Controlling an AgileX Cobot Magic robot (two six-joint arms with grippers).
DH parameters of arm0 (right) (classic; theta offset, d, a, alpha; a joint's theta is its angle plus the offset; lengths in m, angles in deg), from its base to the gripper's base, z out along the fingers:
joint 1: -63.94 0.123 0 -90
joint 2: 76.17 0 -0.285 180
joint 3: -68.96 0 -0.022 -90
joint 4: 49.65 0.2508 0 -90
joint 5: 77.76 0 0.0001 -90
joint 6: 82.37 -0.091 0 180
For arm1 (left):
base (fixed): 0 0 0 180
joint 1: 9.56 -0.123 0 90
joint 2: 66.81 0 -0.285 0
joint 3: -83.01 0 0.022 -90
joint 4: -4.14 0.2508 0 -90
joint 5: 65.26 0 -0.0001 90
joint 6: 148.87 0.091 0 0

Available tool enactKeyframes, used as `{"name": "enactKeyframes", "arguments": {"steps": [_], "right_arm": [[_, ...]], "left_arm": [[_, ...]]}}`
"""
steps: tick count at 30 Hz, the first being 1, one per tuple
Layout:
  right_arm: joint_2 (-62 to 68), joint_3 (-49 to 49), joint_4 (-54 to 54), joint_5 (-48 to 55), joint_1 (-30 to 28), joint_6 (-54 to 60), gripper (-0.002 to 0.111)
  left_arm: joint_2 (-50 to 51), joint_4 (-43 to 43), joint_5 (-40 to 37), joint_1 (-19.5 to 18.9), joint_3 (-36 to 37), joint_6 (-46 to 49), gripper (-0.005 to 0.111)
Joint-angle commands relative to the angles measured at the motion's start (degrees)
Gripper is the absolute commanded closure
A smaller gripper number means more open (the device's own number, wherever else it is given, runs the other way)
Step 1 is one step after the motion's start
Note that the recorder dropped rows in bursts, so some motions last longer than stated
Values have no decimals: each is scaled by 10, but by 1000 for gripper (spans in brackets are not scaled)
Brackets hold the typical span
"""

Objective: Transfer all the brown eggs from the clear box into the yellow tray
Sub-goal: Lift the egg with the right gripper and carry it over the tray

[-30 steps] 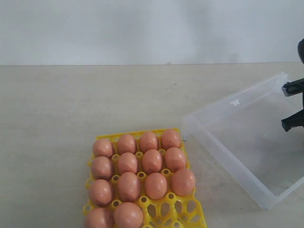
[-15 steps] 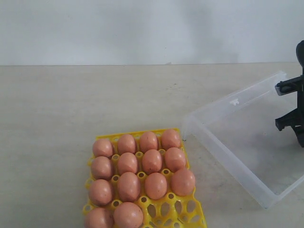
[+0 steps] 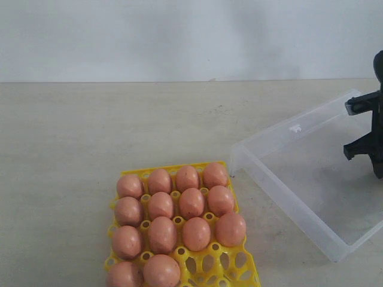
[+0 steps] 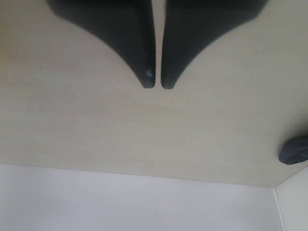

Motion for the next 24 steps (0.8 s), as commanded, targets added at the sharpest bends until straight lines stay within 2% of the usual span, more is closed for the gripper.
{"name": "enactKeyframes", "arguments": {"steps": [1,9,13,19,24], "right_arm": [[-36,-3,69,-41,-2,0,108],[-143,-3,240,-114,0,97,108],[-200,-10,364,-151,0,166,108],[-340,-117,662,-313,0,432,108],[-455,-211,914,-402,0,738,108]], "left_arm": [[-2,0,3,2,2,2,103],[-2,0,3,2,2,2,103],[-2,0,3,2,2,2,103],[-2,0,3,2,2,2,103],[-2,0,3,2,2,2,103]]}}
